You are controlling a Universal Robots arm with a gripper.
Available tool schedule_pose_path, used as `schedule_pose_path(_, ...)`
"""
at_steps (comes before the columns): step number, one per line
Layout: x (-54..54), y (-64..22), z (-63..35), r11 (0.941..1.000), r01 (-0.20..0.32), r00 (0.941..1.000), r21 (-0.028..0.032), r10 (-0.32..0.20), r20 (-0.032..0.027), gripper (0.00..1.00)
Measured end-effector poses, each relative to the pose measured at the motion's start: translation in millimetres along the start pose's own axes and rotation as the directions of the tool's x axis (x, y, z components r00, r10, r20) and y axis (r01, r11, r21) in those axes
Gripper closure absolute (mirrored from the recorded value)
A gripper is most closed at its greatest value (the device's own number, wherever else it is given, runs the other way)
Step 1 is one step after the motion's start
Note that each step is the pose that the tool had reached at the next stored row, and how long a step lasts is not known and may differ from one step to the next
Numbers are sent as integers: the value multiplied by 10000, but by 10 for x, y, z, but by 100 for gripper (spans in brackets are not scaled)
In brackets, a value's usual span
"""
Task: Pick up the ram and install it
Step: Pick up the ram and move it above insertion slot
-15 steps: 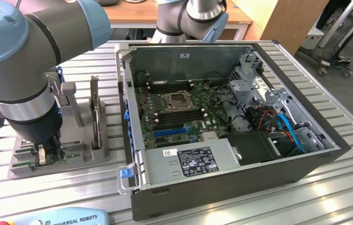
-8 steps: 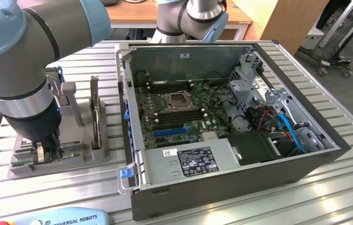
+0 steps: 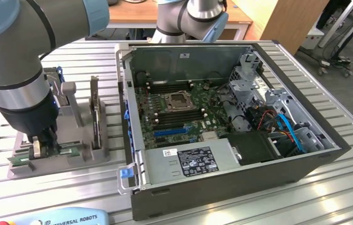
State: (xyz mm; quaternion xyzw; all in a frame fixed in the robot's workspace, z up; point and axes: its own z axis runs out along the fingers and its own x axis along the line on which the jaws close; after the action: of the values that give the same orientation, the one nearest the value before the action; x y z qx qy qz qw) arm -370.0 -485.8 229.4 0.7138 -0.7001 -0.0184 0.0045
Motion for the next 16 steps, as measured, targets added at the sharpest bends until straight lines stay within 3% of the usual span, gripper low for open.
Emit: schedule_pose_path(16,-9,14,-435,10000,1,10000,1,-1,0,88)
